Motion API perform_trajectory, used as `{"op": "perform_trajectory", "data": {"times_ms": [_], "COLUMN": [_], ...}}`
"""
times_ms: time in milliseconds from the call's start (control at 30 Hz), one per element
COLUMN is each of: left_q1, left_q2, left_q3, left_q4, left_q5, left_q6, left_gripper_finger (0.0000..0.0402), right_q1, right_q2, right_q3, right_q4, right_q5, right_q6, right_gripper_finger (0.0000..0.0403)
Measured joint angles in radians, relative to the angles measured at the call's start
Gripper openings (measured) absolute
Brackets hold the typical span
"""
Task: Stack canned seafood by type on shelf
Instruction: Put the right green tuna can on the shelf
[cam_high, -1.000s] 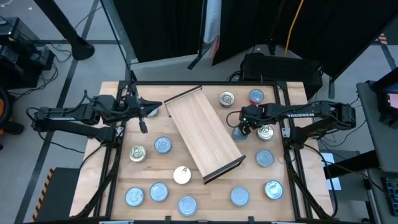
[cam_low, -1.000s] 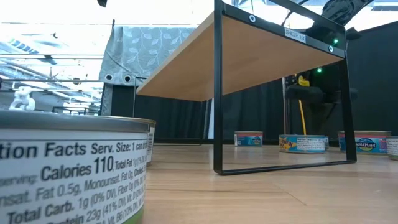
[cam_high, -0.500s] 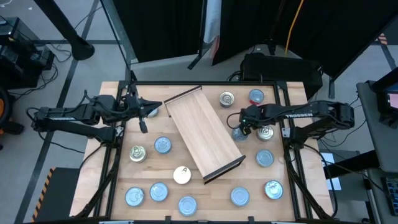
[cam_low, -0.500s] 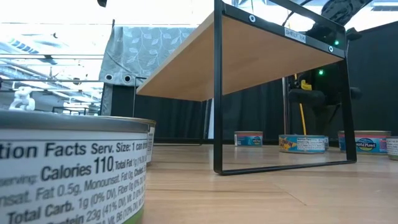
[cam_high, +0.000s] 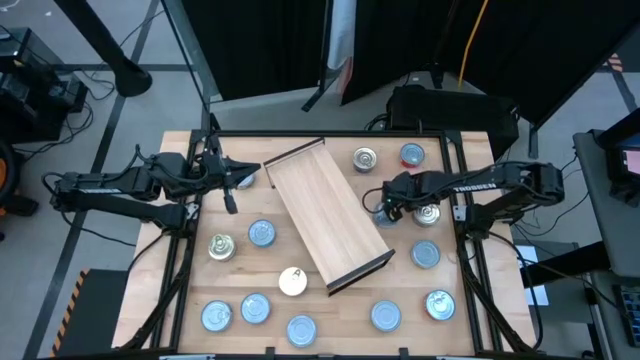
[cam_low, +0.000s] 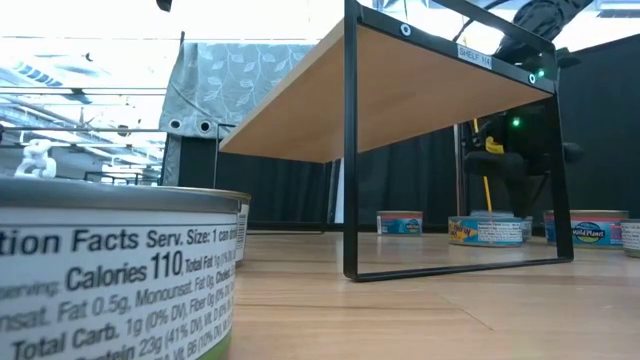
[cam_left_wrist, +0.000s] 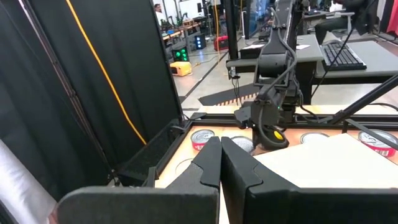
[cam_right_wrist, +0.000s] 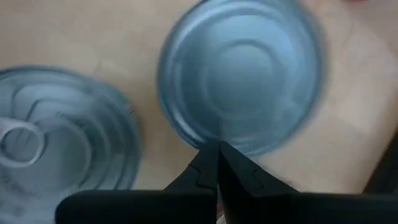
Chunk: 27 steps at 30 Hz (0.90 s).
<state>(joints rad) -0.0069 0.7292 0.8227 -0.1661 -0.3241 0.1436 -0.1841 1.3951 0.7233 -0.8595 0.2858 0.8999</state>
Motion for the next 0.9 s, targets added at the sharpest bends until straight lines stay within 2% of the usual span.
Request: {"op": "perform_trajectory", "data": {"times_ms": [233,367,500,667,900], "left_q1": [0.0,0.0,0.0,0.0,0.0], "left_q2": [0.0,0.0,0.0,0.0,0.004], "left_q3": [0.0,0.0,0.0,0.0,0.0], "left_q4": [0.0,0.0,0.001,0.003,0.021], "left_q5": [0.0,0.0,0.0,0.0,-0.011], "left_q6": [0.0,-0.003,-0.006,-0.006,-0.008], "left_gripper_finger": [0.0002,0.0002,0.0002,0.0002,0.0002], "right_q1": [0.076,0.11,0.141,0.192,0.221], "right_q2": [0.006,0.015,0.006,0.004,-0.01], "right_q3": [-0.02,-0.107,-0.192,-0.205,-0.211], "right_q4": [0.031,0.137,0.253,0.256,0.263], "right_q5": [0.003,-0.032,-0.022,0.032,0.049], "right_q6": [0.078,0.123,0.182,0.22,0.207], "right_gripper_finger": [0.0,0.0,0.0,0.0,0.0]}}
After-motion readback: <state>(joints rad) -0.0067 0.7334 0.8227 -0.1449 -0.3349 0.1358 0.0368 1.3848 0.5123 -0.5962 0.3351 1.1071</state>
